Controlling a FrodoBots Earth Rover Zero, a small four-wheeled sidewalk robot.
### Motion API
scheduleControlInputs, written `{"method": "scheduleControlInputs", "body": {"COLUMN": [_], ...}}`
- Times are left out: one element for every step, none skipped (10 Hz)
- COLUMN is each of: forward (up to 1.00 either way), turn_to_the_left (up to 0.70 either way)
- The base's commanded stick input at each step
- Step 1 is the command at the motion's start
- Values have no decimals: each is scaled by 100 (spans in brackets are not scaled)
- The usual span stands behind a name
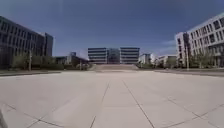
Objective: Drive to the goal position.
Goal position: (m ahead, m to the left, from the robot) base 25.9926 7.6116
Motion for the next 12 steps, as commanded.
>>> {"method": "scheduleControlInputs", "body": {"forward": [70, 70, 70, 70, 70, 70, 70, 70, 70, 70, 70, 70], "turn_to_the_left": [-5, -5, -5, -5, -5, -5, -5, -5, -5, -5, -5, -5]}}
